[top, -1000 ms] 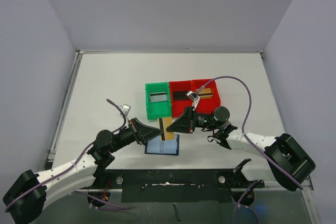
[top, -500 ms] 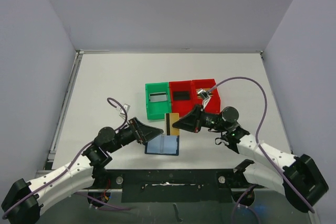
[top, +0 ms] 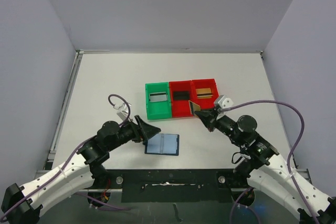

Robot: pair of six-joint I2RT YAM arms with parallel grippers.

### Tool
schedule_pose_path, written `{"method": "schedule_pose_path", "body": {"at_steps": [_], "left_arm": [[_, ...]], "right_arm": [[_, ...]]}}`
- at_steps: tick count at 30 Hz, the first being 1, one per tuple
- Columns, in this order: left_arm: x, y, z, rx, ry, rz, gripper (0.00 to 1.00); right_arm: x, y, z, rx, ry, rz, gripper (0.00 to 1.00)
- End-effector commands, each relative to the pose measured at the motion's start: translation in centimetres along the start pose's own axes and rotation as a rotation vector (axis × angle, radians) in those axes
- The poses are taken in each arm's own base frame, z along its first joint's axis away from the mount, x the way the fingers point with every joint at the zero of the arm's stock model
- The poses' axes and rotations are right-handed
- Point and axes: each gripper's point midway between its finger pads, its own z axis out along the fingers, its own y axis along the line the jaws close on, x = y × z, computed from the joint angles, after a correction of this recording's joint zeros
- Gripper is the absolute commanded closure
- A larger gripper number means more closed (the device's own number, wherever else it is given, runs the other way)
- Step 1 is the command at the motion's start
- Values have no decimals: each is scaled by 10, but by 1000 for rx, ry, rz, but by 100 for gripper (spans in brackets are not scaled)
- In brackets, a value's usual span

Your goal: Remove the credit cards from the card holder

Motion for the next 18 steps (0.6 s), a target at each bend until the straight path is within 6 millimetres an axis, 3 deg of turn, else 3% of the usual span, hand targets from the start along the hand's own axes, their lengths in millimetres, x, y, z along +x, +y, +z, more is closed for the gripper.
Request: {"method": "schedule_pose_path", "body": {"at_steps": [1, 4, 10, 15, 18], "left_arm": [[-14, -10, -1, -8, -31, 42, 30], [-11, -8, 2, -14, -16, 36, 30], [-4, -10, 7, 0, 30, 35, 30], [4, -6, 8, -1, 59, 21, 30], [7, -6, 8, 1, 78, 24, 30]], "right_arm": [[35, -76, -21, 307, 355, -387, 100], [40, -90, -22, 326, 468, -489, 100], [39, -126, -20, 416, 516, -621, 100], [56, -161, -18, 371, 587, -590, 100], [60, -169, -9, 287, 576, -597, 100]]}}
